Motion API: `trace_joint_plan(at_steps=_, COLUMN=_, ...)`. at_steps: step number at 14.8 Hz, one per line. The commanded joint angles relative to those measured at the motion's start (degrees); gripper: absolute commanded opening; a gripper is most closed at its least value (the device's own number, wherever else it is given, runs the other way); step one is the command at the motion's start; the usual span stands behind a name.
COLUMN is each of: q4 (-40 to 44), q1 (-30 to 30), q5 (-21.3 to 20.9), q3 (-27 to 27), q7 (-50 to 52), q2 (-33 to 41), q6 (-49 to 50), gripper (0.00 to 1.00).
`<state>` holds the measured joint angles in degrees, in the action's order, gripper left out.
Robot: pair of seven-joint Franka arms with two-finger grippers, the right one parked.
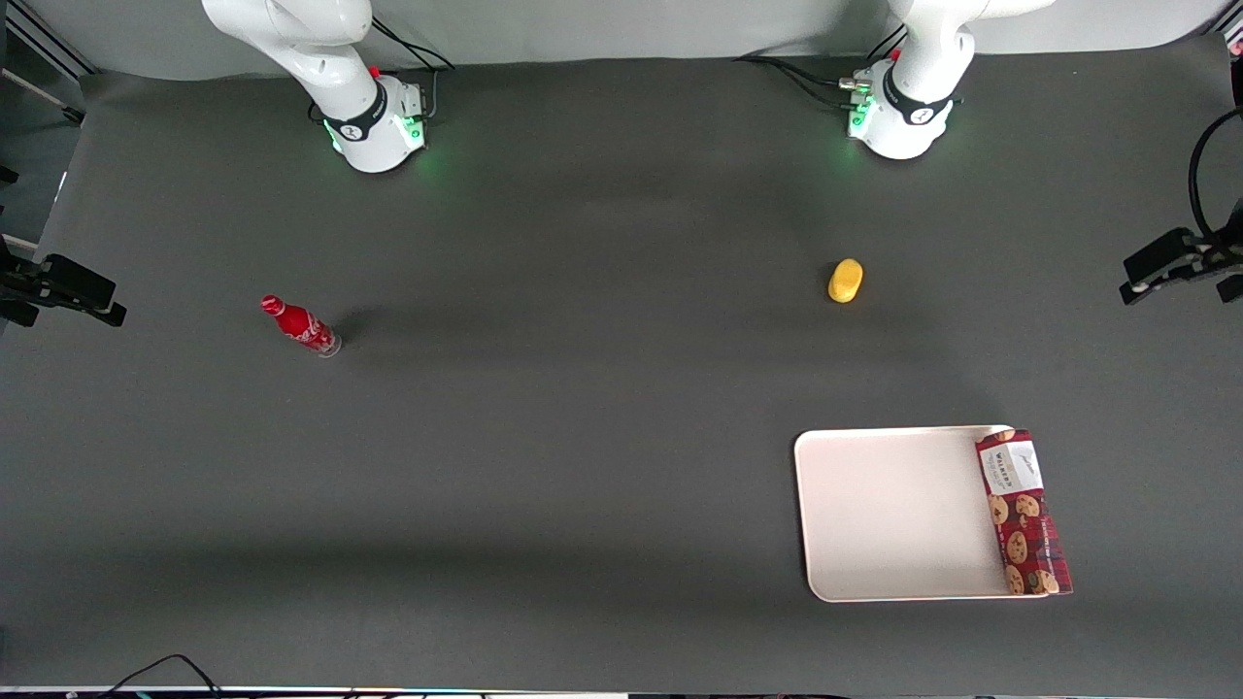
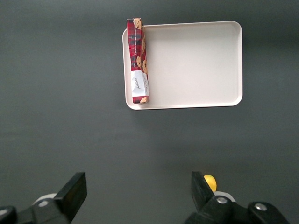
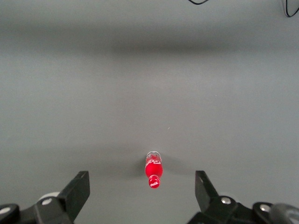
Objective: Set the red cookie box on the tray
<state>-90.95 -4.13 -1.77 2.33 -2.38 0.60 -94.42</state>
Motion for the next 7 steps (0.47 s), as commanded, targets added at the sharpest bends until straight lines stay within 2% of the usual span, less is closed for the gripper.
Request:
trace_joint_plan(at_steps=1, q4=-2.13, q1=0.53, q5=-2.27, q3=1.18, q7=1.5, q2=1.43, q6=0.37, gripper=1.0)
trace_joint_plan(at_steps=7, q4=-2.13, q1=0.44, q5=-1.65, q3=1.01, q7=0.89, q2=1.34, q6=-0.59, gripper=1.0)
